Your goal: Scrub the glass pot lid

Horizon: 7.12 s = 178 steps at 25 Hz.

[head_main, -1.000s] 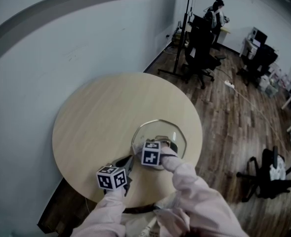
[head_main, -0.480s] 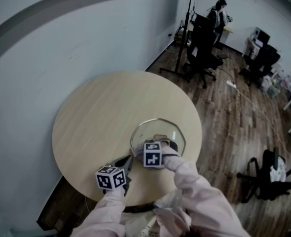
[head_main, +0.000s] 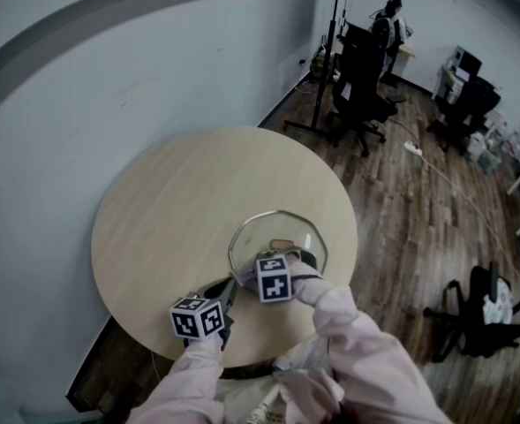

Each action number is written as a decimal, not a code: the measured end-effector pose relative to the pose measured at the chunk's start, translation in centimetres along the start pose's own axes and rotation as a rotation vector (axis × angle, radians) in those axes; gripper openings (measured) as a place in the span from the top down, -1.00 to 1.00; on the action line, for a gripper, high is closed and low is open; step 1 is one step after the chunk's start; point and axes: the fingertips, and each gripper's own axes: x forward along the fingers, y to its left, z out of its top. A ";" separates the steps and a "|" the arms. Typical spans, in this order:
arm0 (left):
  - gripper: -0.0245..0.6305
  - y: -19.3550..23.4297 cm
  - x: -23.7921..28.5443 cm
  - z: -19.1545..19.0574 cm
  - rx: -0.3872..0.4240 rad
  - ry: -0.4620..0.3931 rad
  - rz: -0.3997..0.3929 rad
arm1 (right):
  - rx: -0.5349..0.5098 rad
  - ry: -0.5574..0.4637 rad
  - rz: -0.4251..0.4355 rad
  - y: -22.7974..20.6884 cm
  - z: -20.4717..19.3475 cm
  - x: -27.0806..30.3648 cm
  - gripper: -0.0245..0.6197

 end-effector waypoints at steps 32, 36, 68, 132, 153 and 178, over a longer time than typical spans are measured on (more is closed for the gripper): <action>0.93 -3.4 1.2 -1.8 0.007 0.005 0.019 | -0.176 -0.018 0.060 4.6 -4.0 -1.8 0.64; 0.93 -3.3 1.2 -2.0 0.003 0.002 0.025 | -0.188 -0.015 0.072 5.0 -4.6 -1.8 0.64; 0.93 -5.8 0.5 -1.2 0.038 -0.058 0.067 | 0.211 -0.284 0.089 5.0 -3.4 -5.5 0.65; 0.93 -8.3 6.3 7.4 0.228 -0.080 -0.200 | 1.238 -1.268 -0.373 -6.5 -9.4 -17.2 0.66; 0.93 -6.0 10.0 6.6 0.117 -0.058 -0.093 | 1.122 -1.065 -0.347 -12.4 -12.6 -13.9 0.66; 0.93 -4.6 13.0 5.4 0.043 -0.034 -0.002 | 0.647 -0.566 -0.263 -15.6 -14.2 -6.5 0.66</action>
